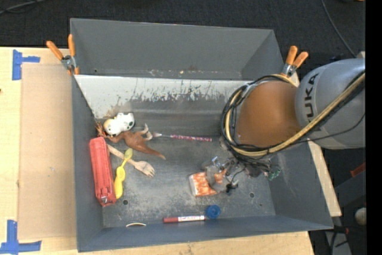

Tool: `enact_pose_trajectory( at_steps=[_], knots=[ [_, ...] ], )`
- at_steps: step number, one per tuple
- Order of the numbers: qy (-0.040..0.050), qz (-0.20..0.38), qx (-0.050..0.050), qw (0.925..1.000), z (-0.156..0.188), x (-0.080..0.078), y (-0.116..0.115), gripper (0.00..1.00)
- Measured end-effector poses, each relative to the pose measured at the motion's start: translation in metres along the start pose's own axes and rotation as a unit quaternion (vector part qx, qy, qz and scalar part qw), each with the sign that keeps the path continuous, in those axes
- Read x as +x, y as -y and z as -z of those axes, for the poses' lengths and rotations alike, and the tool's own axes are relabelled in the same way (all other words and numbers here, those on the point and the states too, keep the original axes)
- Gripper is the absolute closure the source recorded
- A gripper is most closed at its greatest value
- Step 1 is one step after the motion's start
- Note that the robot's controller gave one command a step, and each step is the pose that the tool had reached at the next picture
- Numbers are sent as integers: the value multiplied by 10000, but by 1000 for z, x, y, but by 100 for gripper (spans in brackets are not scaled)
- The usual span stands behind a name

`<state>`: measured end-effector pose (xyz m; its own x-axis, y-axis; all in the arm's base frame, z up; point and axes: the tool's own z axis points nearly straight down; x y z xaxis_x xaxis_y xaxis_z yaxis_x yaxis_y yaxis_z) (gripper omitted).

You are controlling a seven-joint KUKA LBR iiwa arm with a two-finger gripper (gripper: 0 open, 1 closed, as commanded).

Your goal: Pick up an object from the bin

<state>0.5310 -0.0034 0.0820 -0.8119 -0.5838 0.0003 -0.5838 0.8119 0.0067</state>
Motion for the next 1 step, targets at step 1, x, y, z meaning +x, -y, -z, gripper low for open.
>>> enact_pose_trajectory(
  at_steps=[1],
  knots=[
    [-8,-226,-5,9997,-4,2,6,0]
  ],
)
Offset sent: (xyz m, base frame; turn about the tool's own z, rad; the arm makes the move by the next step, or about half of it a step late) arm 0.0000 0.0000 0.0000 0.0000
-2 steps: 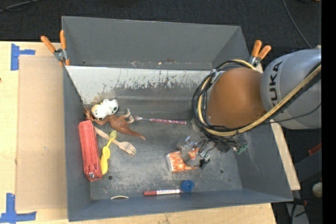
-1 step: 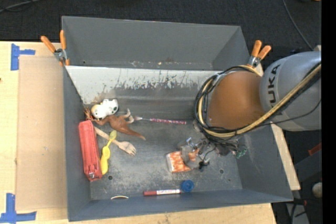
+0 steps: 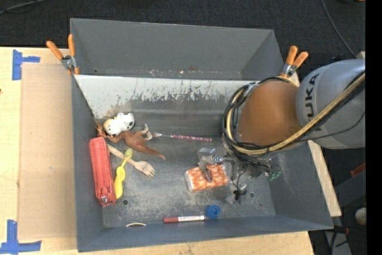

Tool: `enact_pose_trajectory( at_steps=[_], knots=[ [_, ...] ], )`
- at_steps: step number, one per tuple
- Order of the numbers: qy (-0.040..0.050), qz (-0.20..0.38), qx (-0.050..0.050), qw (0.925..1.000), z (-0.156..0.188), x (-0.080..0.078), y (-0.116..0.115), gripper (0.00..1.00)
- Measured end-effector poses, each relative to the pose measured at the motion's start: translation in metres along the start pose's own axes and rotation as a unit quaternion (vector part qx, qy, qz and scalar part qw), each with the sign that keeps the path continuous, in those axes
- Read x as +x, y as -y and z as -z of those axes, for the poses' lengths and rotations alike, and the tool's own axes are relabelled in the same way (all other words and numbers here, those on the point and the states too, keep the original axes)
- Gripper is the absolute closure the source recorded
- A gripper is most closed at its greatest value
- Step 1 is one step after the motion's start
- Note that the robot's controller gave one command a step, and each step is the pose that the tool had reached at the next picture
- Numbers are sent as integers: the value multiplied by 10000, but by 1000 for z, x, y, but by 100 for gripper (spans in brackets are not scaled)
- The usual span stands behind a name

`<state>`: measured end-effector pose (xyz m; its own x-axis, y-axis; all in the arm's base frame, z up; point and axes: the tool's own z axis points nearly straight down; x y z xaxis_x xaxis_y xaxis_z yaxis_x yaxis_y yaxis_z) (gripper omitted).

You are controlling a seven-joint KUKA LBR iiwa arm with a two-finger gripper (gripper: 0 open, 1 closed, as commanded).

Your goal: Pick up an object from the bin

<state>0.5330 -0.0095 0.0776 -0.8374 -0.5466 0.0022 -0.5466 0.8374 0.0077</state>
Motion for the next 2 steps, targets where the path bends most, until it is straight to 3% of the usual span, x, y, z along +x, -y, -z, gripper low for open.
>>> enact_pose_trajectory(
  at_steps=[1,2],
  knots=[
    [2,4,1,10000,0,0,0,100],
    [0,5,0,10000,0,0,0,100]
  ],
)
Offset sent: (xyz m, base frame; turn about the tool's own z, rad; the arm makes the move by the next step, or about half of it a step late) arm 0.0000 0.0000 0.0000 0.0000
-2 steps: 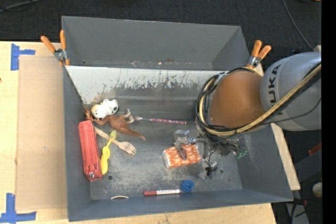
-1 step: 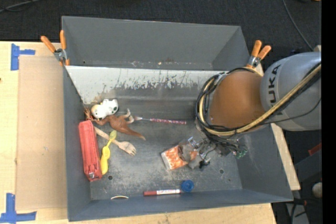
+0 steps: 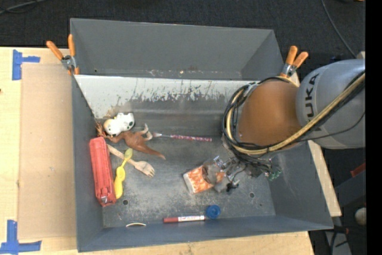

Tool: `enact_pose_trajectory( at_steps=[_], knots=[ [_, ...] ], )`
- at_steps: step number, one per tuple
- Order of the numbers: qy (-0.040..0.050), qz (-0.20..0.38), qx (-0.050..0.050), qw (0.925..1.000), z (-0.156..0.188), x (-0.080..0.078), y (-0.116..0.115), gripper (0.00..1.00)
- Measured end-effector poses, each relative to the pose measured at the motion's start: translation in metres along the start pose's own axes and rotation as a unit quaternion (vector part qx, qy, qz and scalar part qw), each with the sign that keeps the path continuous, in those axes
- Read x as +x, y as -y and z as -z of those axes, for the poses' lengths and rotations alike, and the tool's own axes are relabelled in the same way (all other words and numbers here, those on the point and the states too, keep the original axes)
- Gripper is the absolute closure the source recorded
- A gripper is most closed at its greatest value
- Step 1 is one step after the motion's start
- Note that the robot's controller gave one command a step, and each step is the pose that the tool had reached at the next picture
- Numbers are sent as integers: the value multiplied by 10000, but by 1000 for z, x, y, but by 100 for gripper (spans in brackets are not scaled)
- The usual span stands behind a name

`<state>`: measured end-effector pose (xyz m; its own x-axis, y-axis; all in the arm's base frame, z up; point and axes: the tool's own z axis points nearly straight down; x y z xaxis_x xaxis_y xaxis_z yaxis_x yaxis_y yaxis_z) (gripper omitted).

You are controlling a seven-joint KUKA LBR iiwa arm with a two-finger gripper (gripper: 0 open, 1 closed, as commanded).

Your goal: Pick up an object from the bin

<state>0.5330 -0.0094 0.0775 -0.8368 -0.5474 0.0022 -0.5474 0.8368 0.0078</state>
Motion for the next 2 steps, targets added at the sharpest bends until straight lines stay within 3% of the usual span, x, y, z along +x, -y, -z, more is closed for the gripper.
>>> enact_pose_trajectory(
  at_steps=[1,2],
  knots=[
    [-27,-1003,-14,9949,27,5,-16,100],
    [-23,-1634,-16,9865,102,0,-17,100]
  ],
)
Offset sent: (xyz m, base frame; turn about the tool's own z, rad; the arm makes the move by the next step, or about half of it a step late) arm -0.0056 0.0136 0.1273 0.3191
